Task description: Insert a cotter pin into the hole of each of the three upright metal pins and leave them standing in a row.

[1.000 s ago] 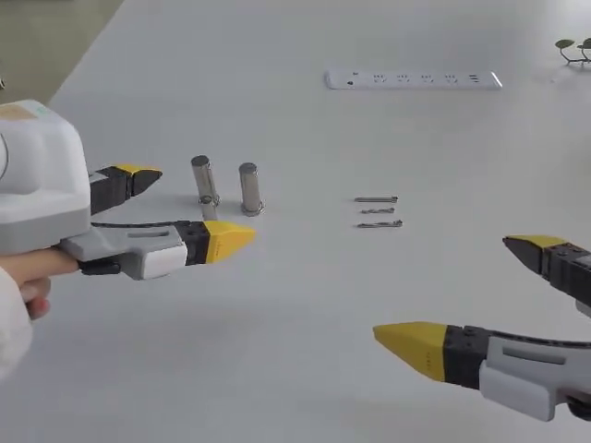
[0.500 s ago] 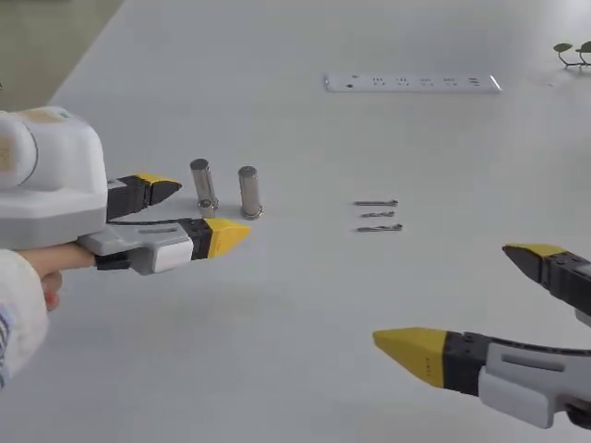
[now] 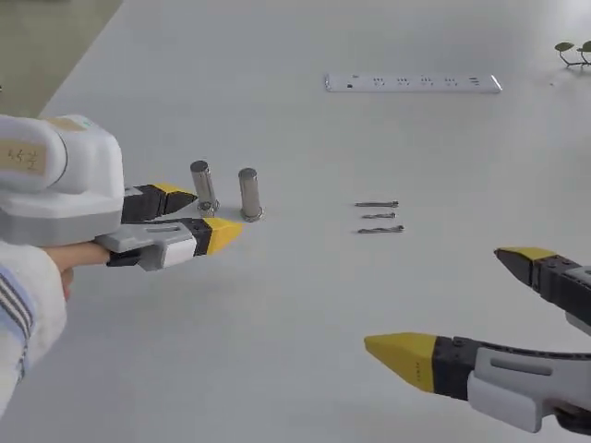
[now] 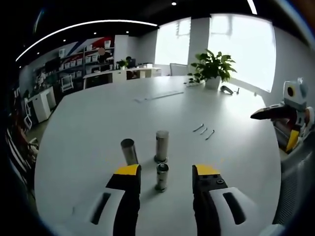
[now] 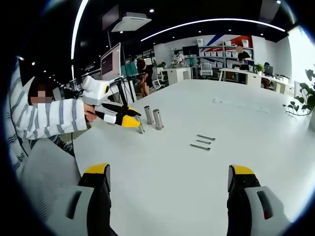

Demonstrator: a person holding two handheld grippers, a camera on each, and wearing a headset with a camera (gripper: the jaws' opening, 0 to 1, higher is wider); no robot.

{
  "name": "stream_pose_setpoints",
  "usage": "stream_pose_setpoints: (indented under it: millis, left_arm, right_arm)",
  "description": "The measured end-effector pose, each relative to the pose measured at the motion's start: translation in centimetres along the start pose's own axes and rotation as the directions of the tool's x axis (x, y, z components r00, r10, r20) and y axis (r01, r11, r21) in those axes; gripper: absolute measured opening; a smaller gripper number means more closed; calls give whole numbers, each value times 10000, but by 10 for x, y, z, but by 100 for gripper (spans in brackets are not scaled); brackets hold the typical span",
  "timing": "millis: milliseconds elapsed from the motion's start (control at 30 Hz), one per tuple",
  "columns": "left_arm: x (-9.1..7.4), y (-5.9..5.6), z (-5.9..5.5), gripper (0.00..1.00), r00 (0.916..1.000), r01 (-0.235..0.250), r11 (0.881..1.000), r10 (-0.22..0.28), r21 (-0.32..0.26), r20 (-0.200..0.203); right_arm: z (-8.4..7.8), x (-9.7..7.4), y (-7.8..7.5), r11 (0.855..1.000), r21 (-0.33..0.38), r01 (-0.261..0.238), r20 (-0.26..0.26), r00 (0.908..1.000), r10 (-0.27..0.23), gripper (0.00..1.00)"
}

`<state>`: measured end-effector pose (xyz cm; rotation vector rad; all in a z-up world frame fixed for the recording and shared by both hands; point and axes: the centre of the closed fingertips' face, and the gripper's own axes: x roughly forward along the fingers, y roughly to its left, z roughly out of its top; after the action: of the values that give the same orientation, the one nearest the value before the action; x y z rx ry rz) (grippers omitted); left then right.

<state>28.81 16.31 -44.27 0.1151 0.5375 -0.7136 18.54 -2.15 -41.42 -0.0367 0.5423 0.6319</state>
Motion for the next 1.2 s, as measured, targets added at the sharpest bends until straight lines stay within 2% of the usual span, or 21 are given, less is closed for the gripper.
stream_pose_setpoints:
  millis: [567, 700, 800, 900, 933, 1200]
  left_arm:
    - [5, 1, -7, 16, 9990, 345, 9991, -338, 242, -287]
    - [6, 0, -7, 11, 9987, 429, 9990, -427, 100, -263]
    - [6, 1, -7, 7, 9989, 395, 9990, -389, 199, -280]
    - [5, 3, -7, 6, 9991, 331, 9993, -327, 178, -252]
    - [5, 4, -7, 6, 9994, 244, 9988, -234, 420, -240]
    - [4, 4, -8, 6, 9991, 308, 9985, -293, 457, -320]
  right_arm:
    - [0, 0, 1, 9999, -60, -111, -16, 9999, 111, 98]
    - [1, -1, -2, 9999, -111, 68, 16, 10000, -68, 98]
    - [4, -1, -5, 9997, -166, 204, 98, 9997, -202, 98]
    - [5, -1, -6, 9997, -153, 189, 104, 9998, -188, 98]
    - [4, -1, -7, 9998, -84, 189, 76, 9998, -189, 98]
    - [2, 1, -4, 9999, -51, 93, 50, 9999, -93, 98]
